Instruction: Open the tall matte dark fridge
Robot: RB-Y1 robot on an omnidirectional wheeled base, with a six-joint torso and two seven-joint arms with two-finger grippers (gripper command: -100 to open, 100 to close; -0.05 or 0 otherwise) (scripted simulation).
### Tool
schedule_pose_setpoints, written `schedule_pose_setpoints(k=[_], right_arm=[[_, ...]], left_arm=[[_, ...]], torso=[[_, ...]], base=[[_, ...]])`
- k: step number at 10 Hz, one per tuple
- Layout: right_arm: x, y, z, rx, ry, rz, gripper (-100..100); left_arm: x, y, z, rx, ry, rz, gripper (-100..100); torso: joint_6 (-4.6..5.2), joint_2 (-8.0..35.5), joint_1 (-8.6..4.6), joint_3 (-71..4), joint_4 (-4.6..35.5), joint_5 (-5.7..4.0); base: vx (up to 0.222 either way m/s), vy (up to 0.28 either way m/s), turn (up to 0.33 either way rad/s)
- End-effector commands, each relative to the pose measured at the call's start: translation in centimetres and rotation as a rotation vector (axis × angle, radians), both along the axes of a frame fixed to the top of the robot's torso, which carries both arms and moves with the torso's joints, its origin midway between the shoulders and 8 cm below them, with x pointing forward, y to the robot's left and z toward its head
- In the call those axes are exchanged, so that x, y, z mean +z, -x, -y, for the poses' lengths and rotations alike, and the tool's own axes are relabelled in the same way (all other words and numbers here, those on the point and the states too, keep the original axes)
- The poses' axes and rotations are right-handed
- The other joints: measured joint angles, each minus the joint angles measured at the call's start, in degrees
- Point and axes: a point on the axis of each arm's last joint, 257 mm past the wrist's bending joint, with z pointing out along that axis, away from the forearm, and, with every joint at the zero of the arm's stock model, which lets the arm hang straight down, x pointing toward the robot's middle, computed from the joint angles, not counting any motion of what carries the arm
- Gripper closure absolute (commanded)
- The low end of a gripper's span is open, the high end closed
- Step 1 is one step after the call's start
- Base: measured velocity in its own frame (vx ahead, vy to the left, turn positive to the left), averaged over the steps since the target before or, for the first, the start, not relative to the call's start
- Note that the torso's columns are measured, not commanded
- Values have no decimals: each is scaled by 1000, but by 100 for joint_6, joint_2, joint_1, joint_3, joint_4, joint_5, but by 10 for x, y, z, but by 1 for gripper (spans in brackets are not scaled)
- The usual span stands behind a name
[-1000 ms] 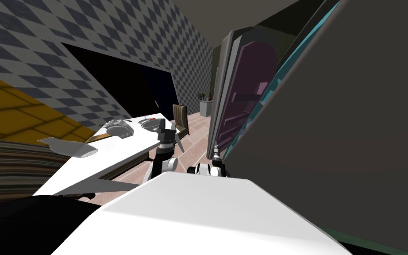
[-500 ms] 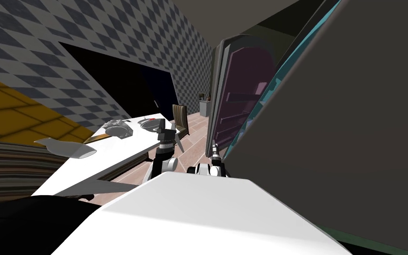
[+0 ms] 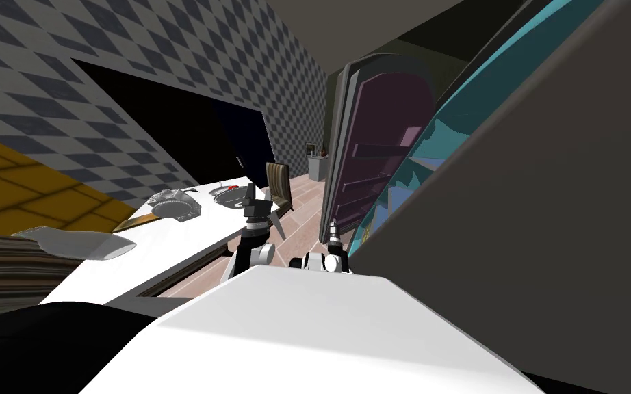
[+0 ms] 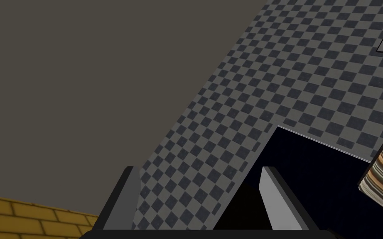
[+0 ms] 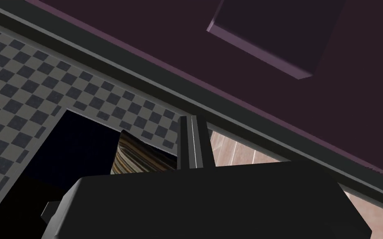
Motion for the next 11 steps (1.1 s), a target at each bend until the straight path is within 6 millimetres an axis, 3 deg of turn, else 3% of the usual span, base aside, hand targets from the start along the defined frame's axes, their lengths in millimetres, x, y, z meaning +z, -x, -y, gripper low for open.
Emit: schedule_pose_setpoints(k=[1,6,7,8,11], right_arm=[[2,-4,14,-57,1,2,100],[3,-10,41,-171,0,-3,100],[3,-9,38,-156,-1,-1,100],[2,-13,61,-203,-5,-1,-100],[2,-17,97,-275,-21,2,-100]], left_arm=[[0,0,0,0,0,0,0],[0,0,0,0,0,0,0],[0,0,0,0,0,0,0],[0,0,0,0,0,0,0],[0,0,0,0,0,0,0]], torso=[[0,6,3,5,3,0],[0,19,-21,12,6,-5],[0,18,-26,12,6,-7],[0,44,-55,26,11,-14],[1,24,-20,16,8,-6]], base=[[212,235,-74],[212,243,-70],[88,96,-14],[12,34,255],[-15,12,177]])
